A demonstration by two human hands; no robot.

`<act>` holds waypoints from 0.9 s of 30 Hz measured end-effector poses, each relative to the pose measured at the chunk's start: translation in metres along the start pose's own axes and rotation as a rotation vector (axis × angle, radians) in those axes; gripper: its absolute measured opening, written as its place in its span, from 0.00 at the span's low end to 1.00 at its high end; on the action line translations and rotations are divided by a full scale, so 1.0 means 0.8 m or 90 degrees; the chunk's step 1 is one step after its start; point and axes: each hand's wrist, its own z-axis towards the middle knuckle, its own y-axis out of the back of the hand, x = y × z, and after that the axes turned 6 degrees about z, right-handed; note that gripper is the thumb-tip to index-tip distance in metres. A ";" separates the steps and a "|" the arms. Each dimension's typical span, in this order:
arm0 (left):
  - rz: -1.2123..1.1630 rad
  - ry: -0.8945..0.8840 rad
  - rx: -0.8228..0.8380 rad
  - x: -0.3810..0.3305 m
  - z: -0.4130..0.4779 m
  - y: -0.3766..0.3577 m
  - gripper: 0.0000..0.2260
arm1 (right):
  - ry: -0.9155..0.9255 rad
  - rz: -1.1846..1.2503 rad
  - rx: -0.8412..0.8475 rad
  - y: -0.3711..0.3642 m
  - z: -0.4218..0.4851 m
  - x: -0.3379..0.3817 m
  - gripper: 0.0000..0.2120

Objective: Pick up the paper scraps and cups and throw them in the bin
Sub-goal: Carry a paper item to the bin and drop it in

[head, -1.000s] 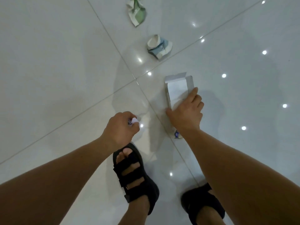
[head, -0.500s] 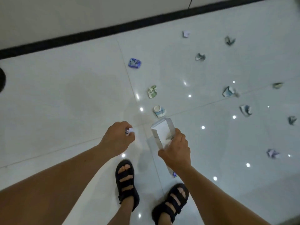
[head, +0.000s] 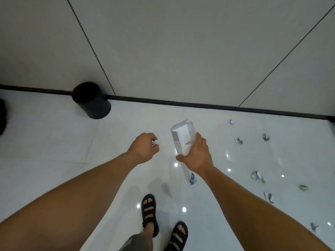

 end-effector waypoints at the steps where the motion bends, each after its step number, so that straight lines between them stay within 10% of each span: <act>1: -0.004 0.010 -0.016 0.004 -0.016 0.020 0.09 | 0.024 -0.001 0.004 0.008 -0.009 0.024 0.51; 27: -0.064 0.175 -0.242 0.376 0.000 0.470 0.12 | 0.344 -0.041 0.059 -0.200 0.084 0.599 0.48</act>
